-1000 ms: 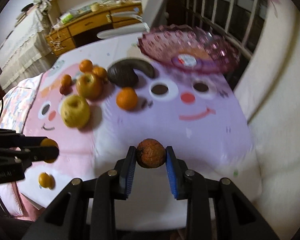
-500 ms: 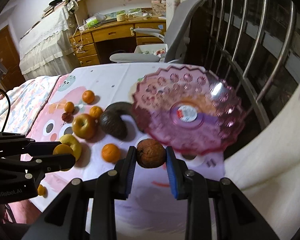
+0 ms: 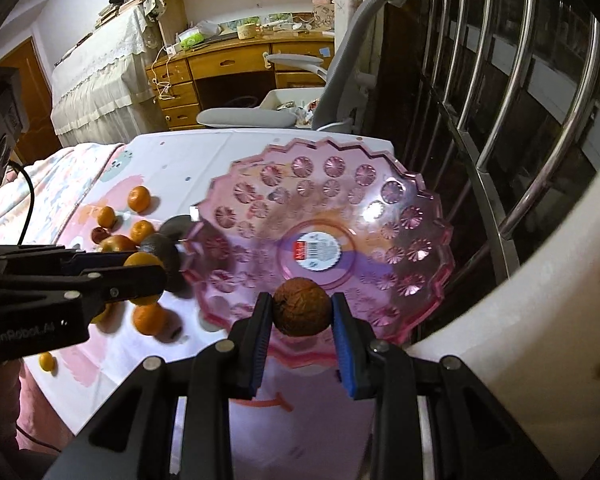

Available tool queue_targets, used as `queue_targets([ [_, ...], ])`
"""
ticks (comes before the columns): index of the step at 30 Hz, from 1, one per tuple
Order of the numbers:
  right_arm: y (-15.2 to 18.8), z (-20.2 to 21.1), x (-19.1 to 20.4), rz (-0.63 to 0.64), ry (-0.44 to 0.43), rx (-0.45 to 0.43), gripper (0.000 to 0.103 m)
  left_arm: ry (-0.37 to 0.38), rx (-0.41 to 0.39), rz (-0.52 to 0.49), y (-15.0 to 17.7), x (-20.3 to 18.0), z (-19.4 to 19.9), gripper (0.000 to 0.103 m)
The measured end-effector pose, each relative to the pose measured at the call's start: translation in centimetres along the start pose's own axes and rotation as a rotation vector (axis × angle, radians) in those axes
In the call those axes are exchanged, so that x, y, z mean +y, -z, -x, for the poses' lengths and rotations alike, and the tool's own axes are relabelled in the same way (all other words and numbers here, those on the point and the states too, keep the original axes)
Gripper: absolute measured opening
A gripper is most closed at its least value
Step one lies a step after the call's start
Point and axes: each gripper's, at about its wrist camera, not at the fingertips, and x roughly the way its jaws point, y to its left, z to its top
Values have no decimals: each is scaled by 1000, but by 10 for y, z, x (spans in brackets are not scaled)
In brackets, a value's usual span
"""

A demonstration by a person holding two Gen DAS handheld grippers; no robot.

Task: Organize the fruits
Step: 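Carry the brown fruit to the pink bowl and release it with the right tool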

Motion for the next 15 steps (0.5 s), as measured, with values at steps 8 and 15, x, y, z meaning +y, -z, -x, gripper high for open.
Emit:
queue_targets([
  [8,-2,-31,-30,-15,-27,62,30,-13,39,40,-11,-12,-39,29],
  [15,3,-47,-40,-23,-50,116,30,-8,69,69,-11,-13,-56,29],
])
